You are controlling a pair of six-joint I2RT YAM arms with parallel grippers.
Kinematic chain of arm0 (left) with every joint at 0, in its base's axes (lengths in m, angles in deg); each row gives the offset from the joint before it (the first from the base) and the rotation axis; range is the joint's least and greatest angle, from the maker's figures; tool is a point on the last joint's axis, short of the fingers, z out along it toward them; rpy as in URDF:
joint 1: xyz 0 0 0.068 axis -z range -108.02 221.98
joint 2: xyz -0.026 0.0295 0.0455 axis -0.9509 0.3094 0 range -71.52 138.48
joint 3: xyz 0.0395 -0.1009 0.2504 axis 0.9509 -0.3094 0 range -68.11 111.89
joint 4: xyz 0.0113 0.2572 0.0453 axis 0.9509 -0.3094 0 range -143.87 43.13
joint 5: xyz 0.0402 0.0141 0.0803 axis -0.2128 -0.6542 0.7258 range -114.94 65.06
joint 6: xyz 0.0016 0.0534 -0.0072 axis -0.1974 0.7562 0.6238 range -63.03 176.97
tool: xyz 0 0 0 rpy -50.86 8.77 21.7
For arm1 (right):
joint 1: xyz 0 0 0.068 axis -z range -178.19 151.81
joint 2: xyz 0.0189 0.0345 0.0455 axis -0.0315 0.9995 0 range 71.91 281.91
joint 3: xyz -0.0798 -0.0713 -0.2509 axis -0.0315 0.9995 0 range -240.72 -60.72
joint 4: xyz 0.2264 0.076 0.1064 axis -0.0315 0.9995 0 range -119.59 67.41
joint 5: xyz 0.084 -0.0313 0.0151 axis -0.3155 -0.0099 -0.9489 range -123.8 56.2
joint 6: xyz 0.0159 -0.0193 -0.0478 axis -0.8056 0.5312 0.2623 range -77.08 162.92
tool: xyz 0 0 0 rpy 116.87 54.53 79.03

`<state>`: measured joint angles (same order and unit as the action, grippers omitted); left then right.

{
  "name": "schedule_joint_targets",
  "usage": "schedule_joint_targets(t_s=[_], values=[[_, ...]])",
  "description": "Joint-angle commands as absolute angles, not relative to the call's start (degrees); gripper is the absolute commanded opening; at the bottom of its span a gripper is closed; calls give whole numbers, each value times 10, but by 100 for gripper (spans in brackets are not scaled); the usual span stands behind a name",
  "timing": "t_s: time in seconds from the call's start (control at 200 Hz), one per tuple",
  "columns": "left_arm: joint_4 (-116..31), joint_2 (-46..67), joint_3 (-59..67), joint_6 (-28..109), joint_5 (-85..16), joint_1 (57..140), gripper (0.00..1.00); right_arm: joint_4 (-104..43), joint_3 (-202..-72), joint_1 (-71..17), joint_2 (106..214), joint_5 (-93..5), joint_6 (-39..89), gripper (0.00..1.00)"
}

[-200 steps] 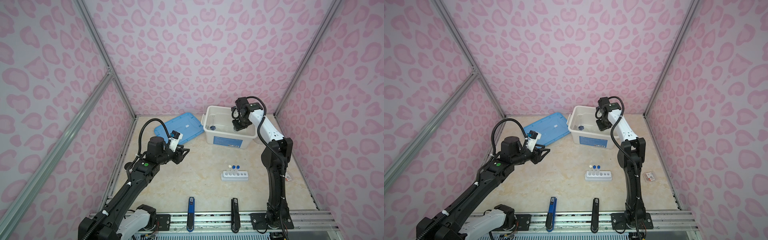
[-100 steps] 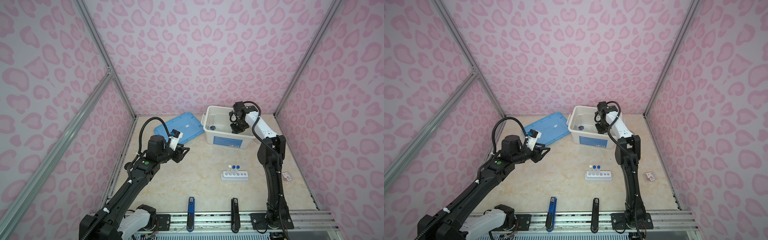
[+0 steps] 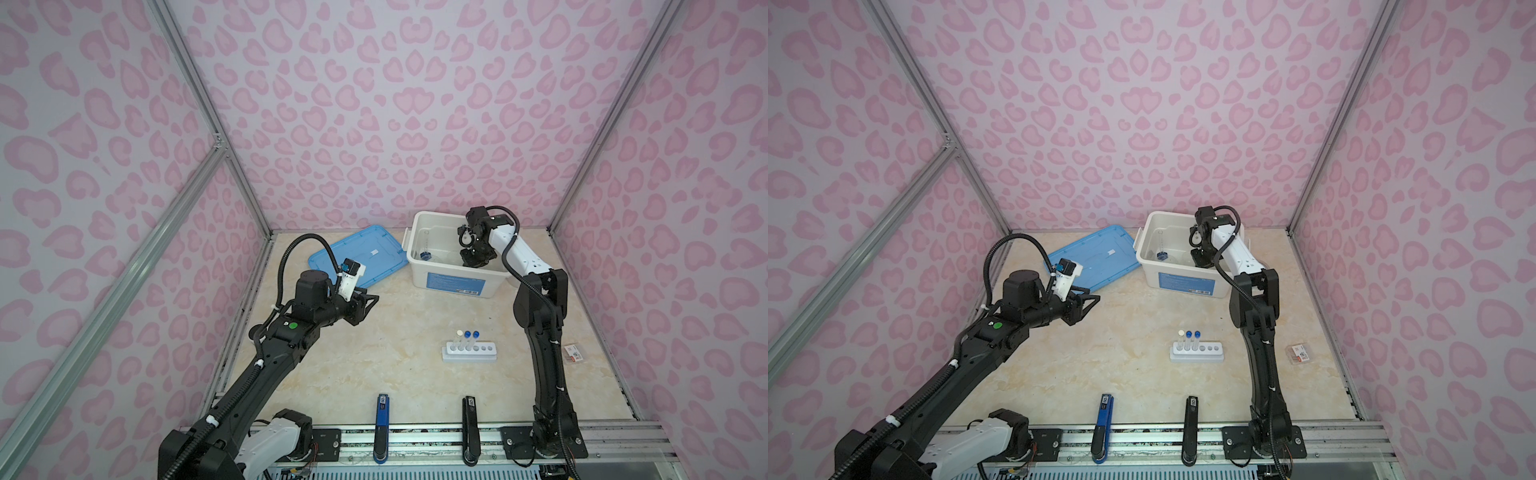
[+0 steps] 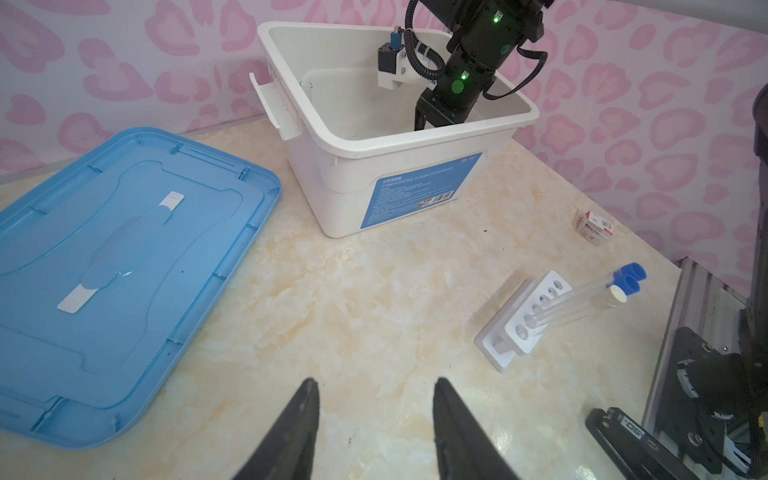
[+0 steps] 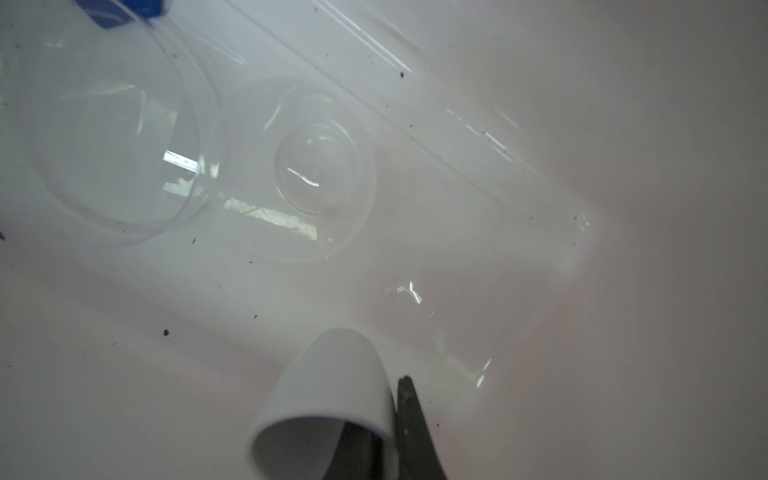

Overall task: Organize the chemistry lab equipment
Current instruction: 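Lower the crucible into the bin beside the beaker and release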

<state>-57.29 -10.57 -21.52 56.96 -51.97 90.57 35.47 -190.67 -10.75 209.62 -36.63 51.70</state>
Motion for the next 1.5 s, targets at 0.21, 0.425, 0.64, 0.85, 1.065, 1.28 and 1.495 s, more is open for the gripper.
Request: schedule_joint_targets(t_s=[0.21, 0.425, 0.64, 0.85, 1.065, 1.28, 1.495], values=[[-563, -107, -212, 566, -520, 906, 47, 335, -1903, -108, 2121, -367, 521, 5], [-563, -112, -215, 565, -520, 905, 47, 333, -1902, -108, 2127, -364, 521, 6], [-563, -116, -218, 564, -519, 905, 47, 332, -1902, -107, 2132, -366, 519, 7], [-560, -118, -221, 563, -521, 905, 47, 328, -1900, -108, 2135, -371, 515, 7], [-559, -121, -225, 563, -517, 905, 47, 326, -1900, -107, 2138, -371, 517, 9], [-558, -123, -225, 563, -519, 905, 47, 326, -1900, -107, 2139, -371, 515, 13], [-559, -127, -228, 563, -518, 905, 47, 330, -1904, -106, 2139, -370, 514, 17]])
